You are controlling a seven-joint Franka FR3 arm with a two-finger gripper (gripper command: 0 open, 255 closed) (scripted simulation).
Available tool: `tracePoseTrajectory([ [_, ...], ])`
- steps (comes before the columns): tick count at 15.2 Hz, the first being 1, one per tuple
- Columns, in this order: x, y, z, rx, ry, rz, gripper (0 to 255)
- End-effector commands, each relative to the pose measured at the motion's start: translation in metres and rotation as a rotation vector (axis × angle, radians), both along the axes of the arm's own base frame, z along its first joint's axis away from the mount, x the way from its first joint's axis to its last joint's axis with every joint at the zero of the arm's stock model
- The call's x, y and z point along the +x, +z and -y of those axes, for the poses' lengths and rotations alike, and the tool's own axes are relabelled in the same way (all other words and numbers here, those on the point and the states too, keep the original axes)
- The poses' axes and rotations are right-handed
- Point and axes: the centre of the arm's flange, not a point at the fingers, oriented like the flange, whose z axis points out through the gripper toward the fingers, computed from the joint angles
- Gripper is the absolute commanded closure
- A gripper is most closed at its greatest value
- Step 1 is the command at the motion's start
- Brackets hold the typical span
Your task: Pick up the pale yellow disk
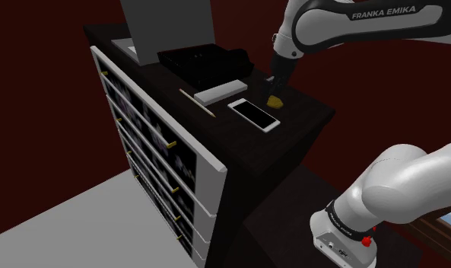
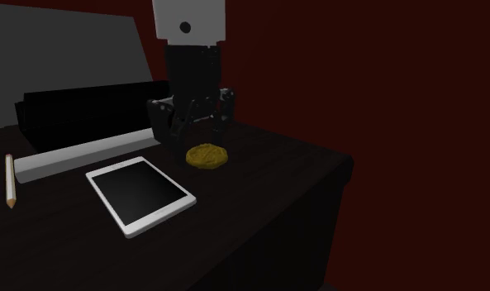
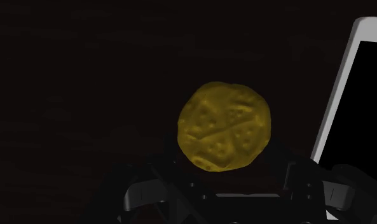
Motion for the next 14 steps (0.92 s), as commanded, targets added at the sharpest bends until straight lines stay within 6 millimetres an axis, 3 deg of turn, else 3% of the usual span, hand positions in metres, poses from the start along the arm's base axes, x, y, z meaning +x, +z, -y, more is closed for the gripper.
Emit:
tracePoseTrajectory([
  [1,0.0,-0.001,0.0,0.0,0.0,-0.001,255],
  [9,0.0,-0.001,0.0,0.0,0.0,-0.001,255],
  [14,0.0,0.025,0.0,0.0,0.0,-0.001,255],
])
